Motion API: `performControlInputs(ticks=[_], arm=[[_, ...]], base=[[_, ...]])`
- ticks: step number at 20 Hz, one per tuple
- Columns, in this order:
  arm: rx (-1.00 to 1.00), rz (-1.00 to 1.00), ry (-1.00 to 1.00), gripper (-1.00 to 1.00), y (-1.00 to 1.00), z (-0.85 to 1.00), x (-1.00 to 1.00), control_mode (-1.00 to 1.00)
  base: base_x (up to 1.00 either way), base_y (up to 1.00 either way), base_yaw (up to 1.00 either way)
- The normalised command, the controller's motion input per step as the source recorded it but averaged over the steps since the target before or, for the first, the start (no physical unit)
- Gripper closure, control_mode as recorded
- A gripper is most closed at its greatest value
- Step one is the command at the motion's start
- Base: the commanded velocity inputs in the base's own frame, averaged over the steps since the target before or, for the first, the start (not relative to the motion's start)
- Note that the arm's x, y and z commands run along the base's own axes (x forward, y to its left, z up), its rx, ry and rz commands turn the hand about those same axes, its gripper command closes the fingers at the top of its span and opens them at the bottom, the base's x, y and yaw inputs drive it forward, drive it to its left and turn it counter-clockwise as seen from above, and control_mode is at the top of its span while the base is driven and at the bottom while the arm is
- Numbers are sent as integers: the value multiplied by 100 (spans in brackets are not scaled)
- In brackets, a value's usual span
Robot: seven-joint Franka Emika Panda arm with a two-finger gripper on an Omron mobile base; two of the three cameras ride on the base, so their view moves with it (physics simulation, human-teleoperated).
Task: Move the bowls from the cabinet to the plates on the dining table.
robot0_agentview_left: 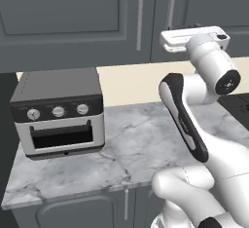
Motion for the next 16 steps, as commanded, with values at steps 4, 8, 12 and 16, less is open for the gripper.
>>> performControlInputs(ticks=[4, 8, 12, 16], arm=[[0, 0, 0, -100, 0, 0, 23, -100], [0, 0, 0, -100, 0, 0, 24, -100], [0, 0, -1, -100, 0, 0, 26, -100], [0, 0, -2, -100, 0, 0, 27, -100]], base=[[0, 0, 0], [0, 0, 0], [0, 0, 0], [0, 0, 0]])
